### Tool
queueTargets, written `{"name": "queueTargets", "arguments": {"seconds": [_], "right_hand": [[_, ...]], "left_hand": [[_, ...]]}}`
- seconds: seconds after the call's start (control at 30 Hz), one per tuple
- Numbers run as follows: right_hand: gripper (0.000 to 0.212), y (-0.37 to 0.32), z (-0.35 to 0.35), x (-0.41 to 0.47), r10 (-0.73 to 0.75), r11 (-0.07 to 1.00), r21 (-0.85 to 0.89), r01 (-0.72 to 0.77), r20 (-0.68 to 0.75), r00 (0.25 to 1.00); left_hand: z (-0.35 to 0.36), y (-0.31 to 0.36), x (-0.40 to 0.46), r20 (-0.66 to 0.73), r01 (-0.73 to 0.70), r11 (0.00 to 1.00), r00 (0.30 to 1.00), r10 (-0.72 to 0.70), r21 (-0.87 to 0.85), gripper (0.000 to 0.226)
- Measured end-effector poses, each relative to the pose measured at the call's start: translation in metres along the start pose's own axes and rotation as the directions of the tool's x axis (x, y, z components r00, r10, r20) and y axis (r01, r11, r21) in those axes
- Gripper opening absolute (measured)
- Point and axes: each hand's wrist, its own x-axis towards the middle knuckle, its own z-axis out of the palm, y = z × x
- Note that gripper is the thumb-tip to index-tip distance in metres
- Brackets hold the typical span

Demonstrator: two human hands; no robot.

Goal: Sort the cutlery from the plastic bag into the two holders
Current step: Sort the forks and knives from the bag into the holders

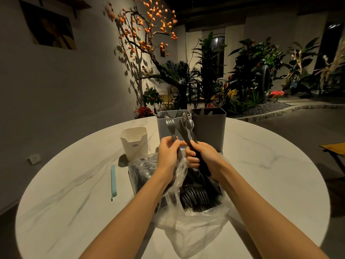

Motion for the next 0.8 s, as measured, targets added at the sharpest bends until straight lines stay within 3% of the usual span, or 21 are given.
{"name": "queueTargets", "arguments": {"seconds": [0.33,0.5,0.63,0.8], "right_hand": [[0.038,0.003,0.006,-0.001,-0.005,0.977,-0.214,-0.001,-0.028,1.000],[0.039,0.003,0.003,-0.003,-0.008,0.962,-0.274,-0.003,-0.038,0.999],[0.031,0.006,-0.003,0.000,0.002,0.955,-0.297,-0.014,-0.038,0.999],[0.034,0.010,0.000,0.000,-0.068,0.931,-0.363,0.042,-0.059,0.996]], "left_hand": [[-0.006,-0.004,0.001,-0.063,-0.069,0.987,0.995,0.079,0.148,0.014],[-0.008,-0.003,0.001,0.000,-0.070,0.988,0.997,0.071,0.134,0.005],[-0.008,-0.003,0.001,0.038,-0.073,0.981,0.997,0.067,0.177,0.009],[-0.005,-0.002,0.000,0.069,-0.131,0.960,0.991,0.118,0.246,0.018]]}}
